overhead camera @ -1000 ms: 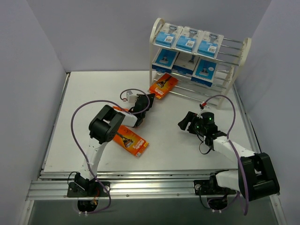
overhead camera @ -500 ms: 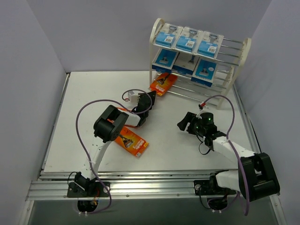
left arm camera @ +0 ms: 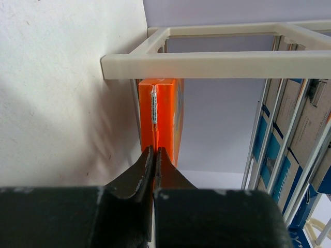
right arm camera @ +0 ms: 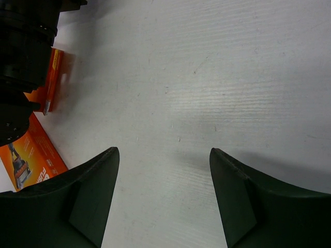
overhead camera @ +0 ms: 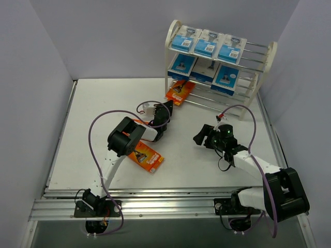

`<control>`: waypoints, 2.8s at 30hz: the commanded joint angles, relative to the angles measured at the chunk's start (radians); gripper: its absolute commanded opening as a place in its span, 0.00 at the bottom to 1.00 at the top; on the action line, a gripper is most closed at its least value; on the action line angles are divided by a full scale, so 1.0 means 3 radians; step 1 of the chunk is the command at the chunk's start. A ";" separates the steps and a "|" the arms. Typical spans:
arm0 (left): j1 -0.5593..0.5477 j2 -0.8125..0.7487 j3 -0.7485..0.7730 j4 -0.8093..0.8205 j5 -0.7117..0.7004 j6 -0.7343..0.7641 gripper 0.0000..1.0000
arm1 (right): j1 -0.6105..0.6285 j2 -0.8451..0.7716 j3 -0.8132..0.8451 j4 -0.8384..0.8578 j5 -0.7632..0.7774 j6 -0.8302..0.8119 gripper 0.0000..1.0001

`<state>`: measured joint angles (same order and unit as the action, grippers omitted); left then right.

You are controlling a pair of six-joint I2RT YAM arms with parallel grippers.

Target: Place and organize the shaving razors onto the shelf

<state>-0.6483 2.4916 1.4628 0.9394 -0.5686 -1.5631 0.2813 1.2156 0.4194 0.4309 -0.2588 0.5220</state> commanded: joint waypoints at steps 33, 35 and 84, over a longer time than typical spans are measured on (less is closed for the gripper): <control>-0.0033 0.0423 0.0764 0.0172 -0.0395 -0.0153 0.15 | 0.0167 -0.0023 0.0105 -0.0005 0.0203 -0.0048 0.67; -0.0033 0.0443 0.0784 0.0131 -0.0365 -0.0164 0.27 | 0.0167 -0.0023 0.0105 -0.0005 0.0203 -0.0053 0.67; 0.0826 -0.3396 -0.2110 -0.1424 0.1726 0.1471 0.94 | 0.0233 -0.0186 0.0218 -0.0122 0.0418 -0.0267 0.65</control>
<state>-0.4366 1.5871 0.8028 0.7944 -0.1608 -1.3052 0.3283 1.1622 0.4313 0.3977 -0.1432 0.4786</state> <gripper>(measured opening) 0.940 0.653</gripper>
